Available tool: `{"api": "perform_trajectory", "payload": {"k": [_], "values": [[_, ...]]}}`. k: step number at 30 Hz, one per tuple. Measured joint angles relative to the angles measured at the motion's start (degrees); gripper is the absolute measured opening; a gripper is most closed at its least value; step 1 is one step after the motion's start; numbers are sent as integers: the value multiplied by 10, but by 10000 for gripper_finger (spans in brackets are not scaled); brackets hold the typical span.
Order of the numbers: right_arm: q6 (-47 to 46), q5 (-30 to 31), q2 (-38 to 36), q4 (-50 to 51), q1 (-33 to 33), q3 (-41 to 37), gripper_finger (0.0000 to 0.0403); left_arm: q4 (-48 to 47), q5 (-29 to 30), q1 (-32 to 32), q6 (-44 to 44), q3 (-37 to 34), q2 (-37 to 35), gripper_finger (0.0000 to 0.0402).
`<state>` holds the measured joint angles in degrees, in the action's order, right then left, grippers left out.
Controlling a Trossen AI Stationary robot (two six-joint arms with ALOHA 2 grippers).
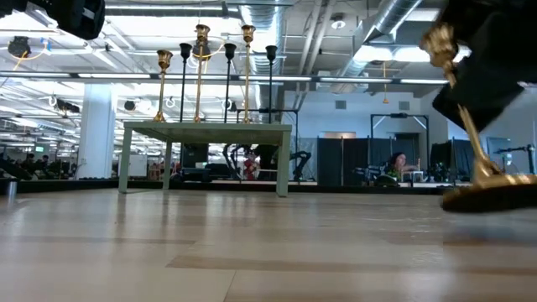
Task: Pick & Place candle stick holders
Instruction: Put the gold candle holder on the shelf
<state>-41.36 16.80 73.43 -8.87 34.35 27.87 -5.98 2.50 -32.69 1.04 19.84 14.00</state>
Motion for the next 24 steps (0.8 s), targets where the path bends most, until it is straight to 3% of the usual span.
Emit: {"api": "perform_trajectory", "payload": {"k": [7,12,19,24], "values": [[51,-1,0,144,-54,105,4,-1,0,0,0,0,0,305],[169,-14,0,172,-111,158,2,-21,-10,0,-9,0,0,305],[278,-124,0,165,-248,191,1,-28,-92,0,-60,0,0,305],[315,-181,0,164,-338,218,1,-28,-99,0,-60,0,0,305]]}}
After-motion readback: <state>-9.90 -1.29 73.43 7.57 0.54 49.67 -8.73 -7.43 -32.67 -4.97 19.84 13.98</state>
